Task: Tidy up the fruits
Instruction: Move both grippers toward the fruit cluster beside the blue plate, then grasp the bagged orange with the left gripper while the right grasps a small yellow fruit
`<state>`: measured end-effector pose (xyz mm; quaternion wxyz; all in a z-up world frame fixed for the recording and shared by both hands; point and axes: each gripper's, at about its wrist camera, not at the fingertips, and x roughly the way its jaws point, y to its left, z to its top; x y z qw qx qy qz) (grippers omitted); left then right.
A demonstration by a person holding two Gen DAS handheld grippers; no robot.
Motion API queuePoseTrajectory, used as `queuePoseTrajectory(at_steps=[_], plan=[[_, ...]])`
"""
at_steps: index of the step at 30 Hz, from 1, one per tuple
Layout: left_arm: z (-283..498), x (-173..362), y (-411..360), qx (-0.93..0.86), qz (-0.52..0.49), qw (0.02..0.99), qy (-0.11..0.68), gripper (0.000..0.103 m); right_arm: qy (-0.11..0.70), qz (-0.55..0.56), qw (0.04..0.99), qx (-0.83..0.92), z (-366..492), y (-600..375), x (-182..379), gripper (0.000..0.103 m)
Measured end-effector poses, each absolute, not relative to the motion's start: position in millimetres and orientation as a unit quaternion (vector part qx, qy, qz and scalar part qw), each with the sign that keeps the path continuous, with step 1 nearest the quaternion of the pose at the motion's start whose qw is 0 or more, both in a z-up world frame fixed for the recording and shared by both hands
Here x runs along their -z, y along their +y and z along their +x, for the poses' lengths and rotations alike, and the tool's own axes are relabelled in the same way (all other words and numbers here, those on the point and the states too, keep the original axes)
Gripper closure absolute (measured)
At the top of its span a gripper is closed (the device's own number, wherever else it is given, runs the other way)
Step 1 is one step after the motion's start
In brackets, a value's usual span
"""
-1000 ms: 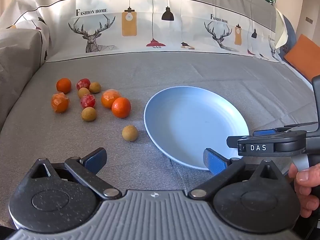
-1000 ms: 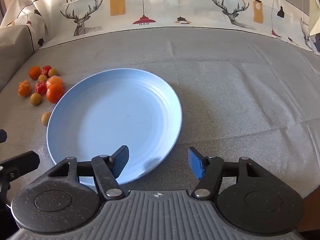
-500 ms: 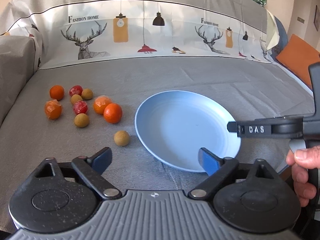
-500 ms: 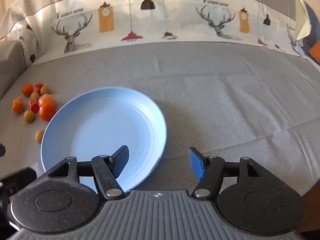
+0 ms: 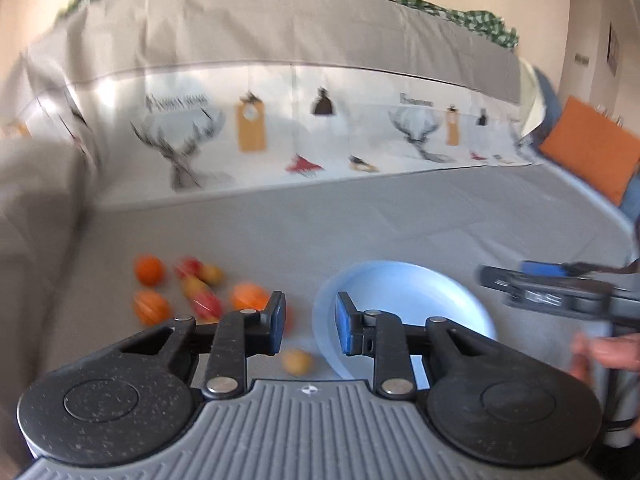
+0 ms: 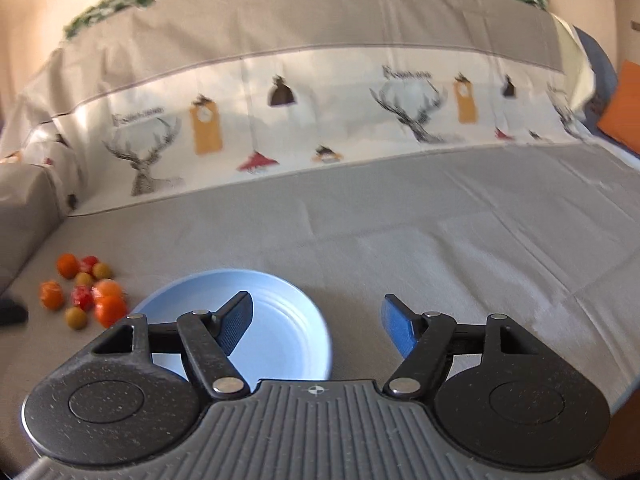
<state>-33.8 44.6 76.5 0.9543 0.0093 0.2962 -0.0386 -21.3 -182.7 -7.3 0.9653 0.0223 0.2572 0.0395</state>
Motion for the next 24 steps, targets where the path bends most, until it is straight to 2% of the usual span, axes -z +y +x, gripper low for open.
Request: queuePoseTrajectory(at_steps=[4,7,11,13,20,24], plan=[[-29.6,-63.5,65.4,0.014,0.090,0.956,0.280,0.073,0.244,-0.005,0.965,-0.091,-26.5,-163.5,2.6,0.030],[-21.2,-58.3,93.7,-0.004,0.019,0.953,0.301,0.072,0.243,-0.026,0.959,-0.145,-30.0,-144.9,-0.3,0.031],[-16.9,-58.4,116.3,-0.032,-0.046,0.953,0.299,0.072,0.236,-0.078,0.945,-0.212,-33.1,-103.3,0.5,0.059],[-13.1,-57.8,124.5,-0.042,-0.067,0.950,0.303,0.072,0.234,-0.107,0.936,-0.239,-30.6,-83.1,1.6,0.065],[5.9,-42.9,156.7,-0.092,-0.119,0.925,0.349,0.072,0.236,-0.157,0.910,-0.302,-32.9,-21.6,20.8,0.066],[21.4,-29.4,162.6,-0.112,-0.109,0.916,0.369,0.069,0.232,-0.227,0.892,-0.315,-32.2,12.2,32.4,0.064]])
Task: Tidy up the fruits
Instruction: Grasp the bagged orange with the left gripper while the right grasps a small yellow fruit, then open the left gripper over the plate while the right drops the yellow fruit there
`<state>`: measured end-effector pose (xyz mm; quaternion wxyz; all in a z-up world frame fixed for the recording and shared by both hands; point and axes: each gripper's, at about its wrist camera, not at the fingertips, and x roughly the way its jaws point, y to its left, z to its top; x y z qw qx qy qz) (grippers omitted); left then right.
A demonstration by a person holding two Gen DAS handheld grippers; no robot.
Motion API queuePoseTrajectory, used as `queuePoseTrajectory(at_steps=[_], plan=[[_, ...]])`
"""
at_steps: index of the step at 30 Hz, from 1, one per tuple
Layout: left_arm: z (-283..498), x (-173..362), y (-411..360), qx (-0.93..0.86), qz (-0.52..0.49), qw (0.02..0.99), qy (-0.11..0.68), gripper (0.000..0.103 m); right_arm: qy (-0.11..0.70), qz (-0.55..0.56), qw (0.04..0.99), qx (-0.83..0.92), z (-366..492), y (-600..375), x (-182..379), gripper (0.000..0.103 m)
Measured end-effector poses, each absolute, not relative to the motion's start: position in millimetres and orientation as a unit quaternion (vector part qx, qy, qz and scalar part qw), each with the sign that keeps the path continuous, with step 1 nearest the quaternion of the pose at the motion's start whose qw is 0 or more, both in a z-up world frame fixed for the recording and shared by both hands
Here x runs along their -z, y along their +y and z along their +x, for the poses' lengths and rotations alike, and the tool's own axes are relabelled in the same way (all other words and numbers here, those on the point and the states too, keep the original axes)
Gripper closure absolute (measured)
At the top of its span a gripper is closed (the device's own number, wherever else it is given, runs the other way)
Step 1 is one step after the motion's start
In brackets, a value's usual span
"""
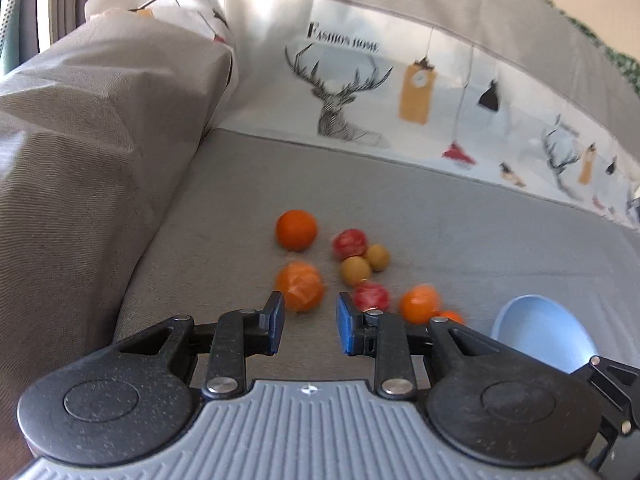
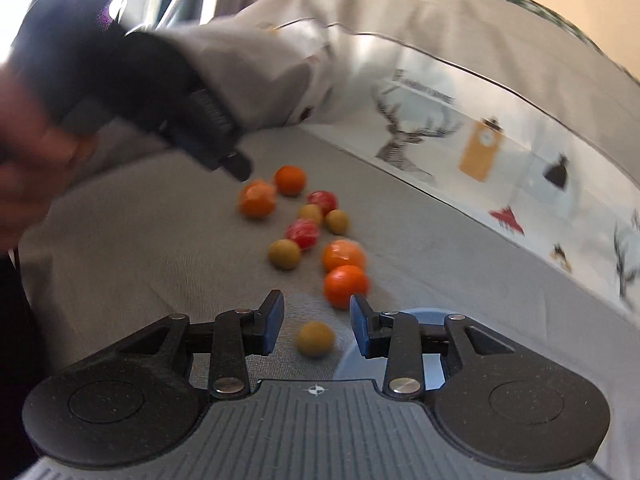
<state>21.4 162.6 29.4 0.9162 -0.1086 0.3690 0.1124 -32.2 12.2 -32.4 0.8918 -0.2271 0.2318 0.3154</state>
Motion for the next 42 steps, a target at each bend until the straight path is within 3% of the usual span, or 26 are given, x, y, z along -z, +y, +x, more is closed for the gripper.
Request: queuePoseTrajectory(at_steps=[5,11,16,18,20,42], plan=[[35.4,-20.2,155.1,-0.123,-0.066,0.926,0.350,0.039,0.263,-0.291,0.862,-0.321,-22.2,32.9,55.9,0.063],[59.7,2.5,162.2,-0.142,-0.072,0.914,0.374,0.031,0.268,-0.305,0.861,-0.306,-21.9,34.8,62.1,0.064],[73.1,18.8,169.4,-0.149,-0.081,0.901,0.400,0.031,0.275,-0.297,0.864,-0.298,-7.2,33.4,60.0,0.082],[74.5,20.6,168.5,-0.146,-0.076,0.900,0.404,0.041,0.279,-0.288,0.864,-0.304,-8.2,31.4,59.0,0.082],[72.7,19.4,165.6,-0.138,-0.068,0.903,0.401,0.062,0.277,-0.296,0.862,-0.306,-2.5,33.4,58.9,0.082],[-6.0,-59.4,97.1,-0.081,-0.032,0.959,0.268,0.063,0.210,-0.216,0.898,-0.319,-31.6,-4.9,19.1,0.083]])
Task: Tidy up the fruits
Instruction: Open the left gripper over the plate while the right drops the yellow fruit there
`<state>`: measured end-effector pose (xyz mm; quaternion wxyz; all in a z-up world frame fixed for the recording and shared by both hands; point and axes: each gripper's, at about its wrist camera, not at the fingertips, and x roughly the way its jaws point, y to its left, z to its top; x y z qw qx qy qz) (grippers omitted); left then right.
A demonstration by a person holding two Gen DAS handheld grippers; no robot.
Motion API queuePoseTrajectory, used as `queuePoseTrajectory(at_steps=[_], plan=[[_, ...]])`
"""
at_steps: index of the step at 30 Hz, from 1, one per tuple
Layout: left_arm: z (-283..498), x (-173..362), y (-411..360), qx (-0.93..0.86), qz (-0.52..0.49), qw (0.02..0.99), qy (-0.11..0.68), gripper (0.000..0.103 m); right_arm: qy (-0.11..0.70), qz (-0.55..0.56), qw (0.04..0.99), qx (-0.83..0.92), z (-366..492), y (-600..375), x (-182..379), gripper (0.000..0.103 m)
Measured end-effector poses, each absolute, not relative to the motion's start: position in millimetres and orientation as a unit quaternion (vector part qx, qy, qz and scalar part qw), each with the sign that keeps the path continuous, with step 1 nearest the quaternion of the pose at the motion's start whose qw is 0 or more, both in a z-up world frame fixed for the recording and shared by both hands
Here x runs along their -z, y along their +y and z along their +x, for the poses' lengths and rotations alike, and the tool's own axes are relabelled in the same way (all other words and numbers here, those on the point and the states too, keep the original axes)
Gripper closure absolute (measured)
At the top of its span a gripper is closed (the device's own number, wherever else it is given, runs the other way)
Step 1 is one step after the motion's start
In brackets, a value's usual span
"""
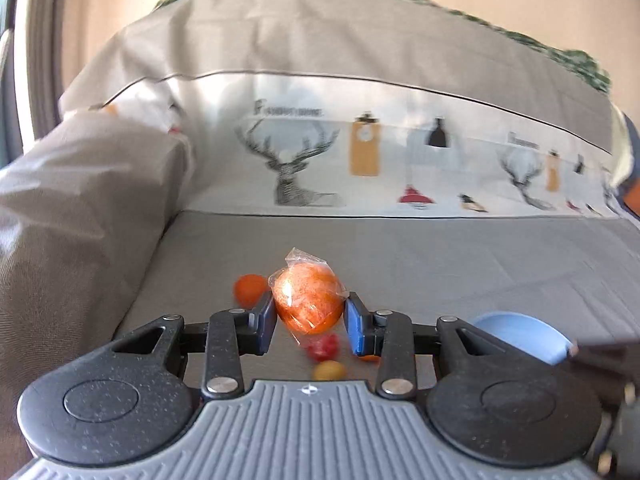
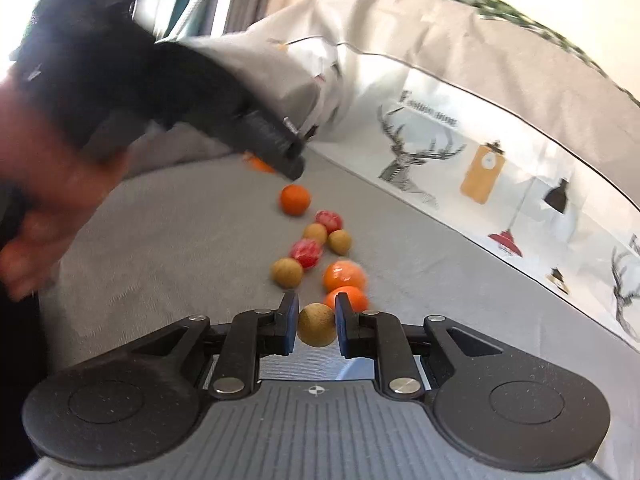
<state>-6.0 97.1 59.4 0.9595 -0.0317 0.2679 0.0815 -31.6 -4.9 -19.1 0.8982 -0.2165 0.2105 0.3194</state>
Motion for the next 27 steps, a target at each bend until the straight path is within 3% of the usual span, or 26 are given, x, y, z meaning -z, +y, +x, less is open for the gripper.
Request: queuePoseTrajectory(at_steps=[10,17,27], plan=[[-35.0,-60.4,41.3,-0.029,-0.022,0.964,0.263,0.063,0.229,-0.074,0.941,-0.237,-16.2,-102.5,-42.8,0.083],[-35.0,-28.3,-5.9,0.035,0.003,0.949,0.315,0.063,0.300,0.020,0.940,-0.161,-12.3,-144.1,-14.0,0.083],[-31.6,-10.7,-29.8,0.069,0.070,0.944,0.316,0.063,0.322,-0.022,0.939,-0.122,-10.5,-146.7,17.8,0.083]])
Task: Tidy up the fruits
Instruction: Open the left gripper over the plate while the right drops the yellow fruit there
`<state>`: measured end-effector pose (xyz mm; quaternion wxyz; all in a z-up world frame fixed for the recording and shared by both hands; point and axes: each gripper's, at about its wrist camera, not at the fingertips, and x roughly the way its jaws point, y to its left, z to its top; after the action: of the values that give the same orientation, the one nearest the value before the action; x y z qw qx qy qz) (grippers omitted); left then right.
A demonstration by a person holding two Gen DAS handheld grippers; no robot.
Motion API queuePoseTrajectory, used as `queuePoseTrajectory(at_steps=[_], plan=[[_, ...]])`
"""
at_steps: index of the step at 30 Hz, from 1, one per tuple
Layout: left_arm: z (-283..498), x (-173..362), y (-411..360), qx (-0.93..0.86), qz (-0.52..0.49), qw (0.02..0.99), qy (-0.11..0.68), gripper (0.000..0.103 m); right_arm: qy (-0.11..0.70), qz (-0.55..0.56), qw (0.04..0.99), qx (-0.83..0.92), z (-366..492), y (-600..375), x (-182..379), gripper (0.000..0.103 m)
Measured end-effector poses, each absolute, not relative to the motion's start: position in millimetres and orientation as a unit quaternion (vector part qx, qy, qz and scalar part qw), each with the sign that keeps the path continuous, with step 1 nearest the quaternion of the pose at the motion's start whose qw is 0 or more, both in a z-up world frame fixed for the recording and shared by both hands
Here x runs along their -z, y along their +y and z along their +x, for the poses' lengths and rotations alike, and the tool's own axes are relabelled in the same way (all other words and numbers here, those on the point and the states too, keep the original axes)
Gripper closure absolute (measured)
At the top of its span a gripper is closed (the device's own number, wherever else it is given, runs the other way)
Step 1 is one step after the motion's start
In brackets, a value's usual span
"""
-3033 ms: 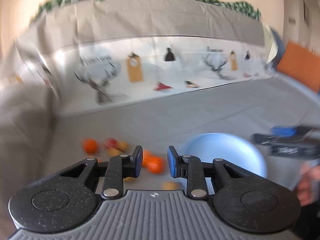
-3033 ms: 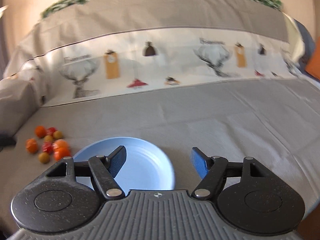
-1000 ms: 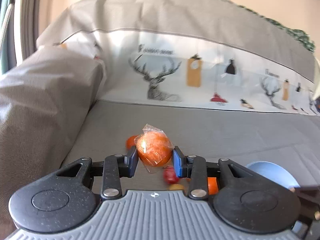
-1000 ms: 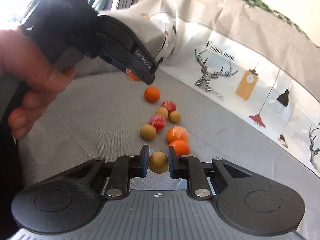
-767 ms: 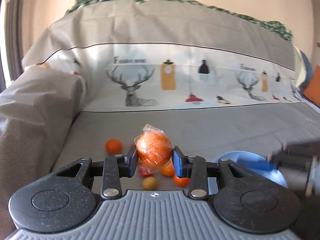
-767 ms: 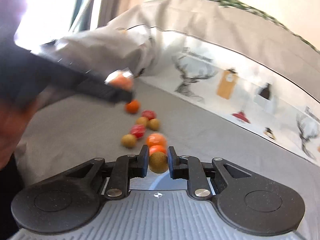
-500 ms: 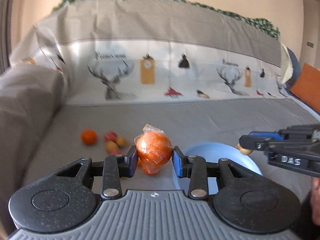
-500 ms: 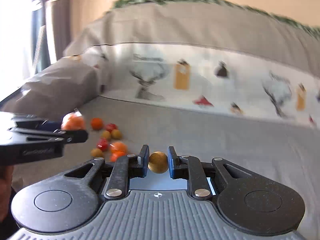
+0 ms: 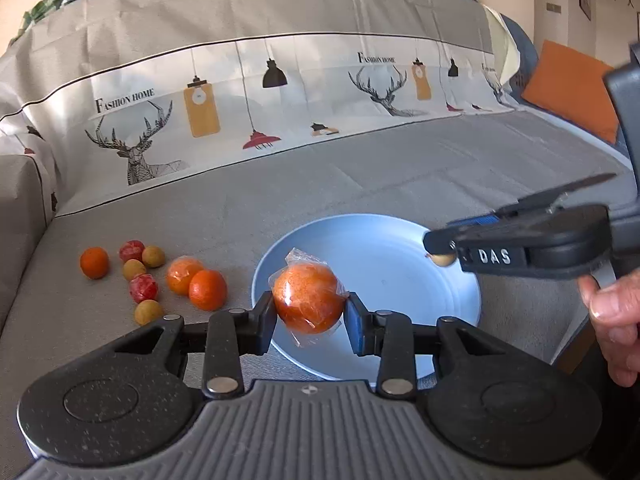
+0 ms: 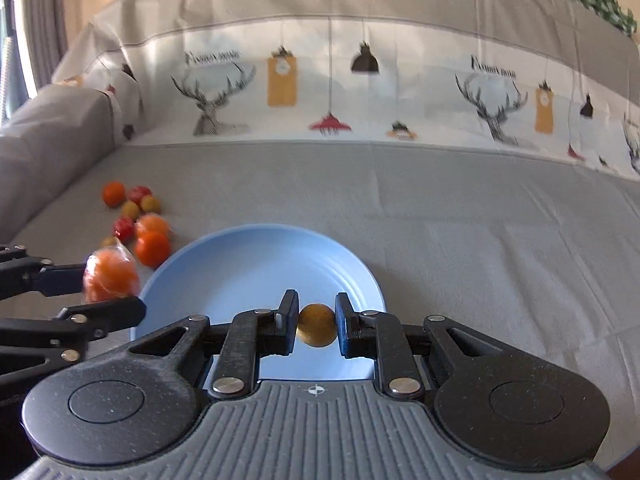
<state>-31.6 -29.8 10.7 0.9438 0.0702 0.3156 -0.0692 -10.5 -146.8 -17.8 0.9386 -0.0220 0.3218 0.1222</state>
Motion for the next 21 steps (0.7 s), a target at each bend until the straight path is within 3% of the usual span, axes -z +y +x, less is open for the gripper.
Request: queuePoseTrajectory(at_steps=[16,21], plan=[[-26.2,9.4,-52.8,0.102,0.112,0.934,0.324,0.062,0.333,-0.030,0.934,-0.129,0.4,-139.2,22.6,0.083],[-25.6,6.8,-47.9,0.100,0.100,0.935,0.324,0.043,0.356,-0.028,0.925,-0.128,4.2,-135.6,27.1,0.077]])
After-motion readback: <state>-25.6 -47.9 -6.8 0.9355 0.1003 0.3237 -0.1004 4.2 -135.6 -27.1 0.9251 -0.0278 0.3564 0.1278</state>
